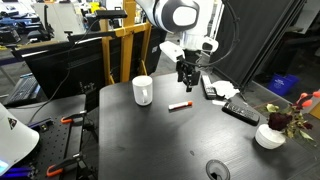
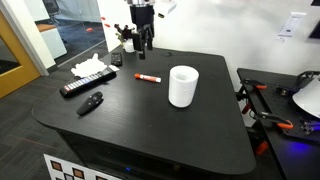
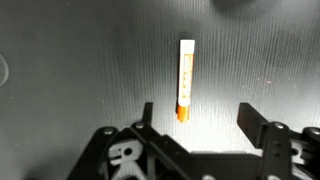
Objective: Remove the orange marker from the white mug
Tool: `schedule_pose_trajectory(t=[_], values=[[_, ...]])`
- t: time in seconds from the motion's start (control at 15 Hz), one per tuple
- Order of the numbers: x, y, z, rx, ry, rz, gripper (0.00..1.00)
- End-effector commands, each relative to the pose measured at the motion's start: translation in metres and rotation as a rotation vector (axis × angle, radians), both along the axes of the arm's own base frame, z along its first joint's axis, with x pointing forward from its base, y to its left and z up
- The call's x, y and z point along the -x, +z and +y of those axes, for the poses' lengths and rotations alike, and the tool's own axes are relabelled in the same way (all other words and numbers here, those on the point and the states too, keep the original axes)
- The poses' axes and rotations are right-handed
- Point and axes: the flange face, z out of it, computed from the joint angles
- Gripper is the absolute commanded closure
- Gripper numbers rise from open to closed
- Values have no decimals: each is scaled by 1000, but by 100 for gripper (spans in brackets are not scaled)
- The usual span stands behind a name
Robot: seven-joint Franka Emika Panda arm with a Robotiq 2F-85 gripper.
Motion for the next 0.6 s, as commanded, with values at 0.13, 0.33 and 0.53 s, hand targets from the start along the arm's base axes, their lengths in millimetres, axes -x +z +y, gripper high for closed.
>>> schedule_pose_trajectory(t=[0.13,0.33,0.53], values=[[45,89,-7,-21,-39,-89,0],[71,129,-10,-35,-45,-137,0],[97,155,-12,-30,-49,-154,0]])
